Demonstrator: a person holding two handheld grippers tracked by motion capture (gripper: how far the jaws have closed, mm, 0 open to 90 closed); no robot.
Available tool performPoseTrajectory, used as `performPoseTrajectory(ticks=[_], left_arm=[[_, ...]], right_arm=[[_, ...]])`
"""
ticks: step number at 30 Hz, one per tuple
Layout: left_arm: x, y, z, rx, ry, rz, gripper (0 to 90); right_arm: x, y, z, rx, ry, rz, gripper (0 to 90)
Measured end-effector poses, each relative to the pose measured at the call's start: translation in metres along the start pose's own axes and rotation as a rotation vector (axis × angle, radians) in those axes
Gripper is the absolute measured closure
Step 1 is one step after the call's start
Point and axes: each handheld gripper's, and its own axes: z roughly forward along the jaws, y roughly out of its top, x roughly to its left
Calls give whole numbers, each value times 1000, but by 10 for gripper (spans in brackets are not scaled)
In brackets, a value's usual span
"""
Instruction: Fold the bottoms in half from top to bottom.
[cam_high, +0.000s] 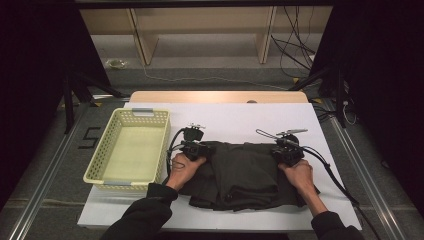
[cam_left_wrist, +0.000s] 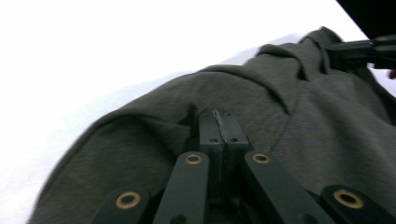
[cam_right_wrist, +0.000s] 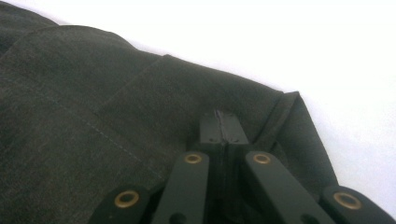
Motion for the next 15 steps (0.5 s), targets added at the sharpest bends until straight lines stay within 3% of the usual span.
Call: performPoseTrajectory(ticks=[2, 4, 7, 11, 13, 15], left_arm=[[4, 0, 2, 5, 38, 0, 893], [9, -2, 3, 11, 21, -30, 894], [7, -2, 1, 11, 19, -16, 893], [8, 0, -9, -10, 0, -37, 878], [8, 1, -16, -28, -5, -46, 835], [6, 3, -22, -33, 3, -32, 811]], right_arm=[[1, 0, 0, 2, 0, 1, 900], [1, 0, 0, 3, -8, -4, 900], [0, 0, -1, 0, -11, -10, 900], [-2, 1, -8, -28, 13, -6, 823], [-4, 2, -15, -52, 34, 0, 736], [-4, 2, -17, -63, 43, 0, 688]])
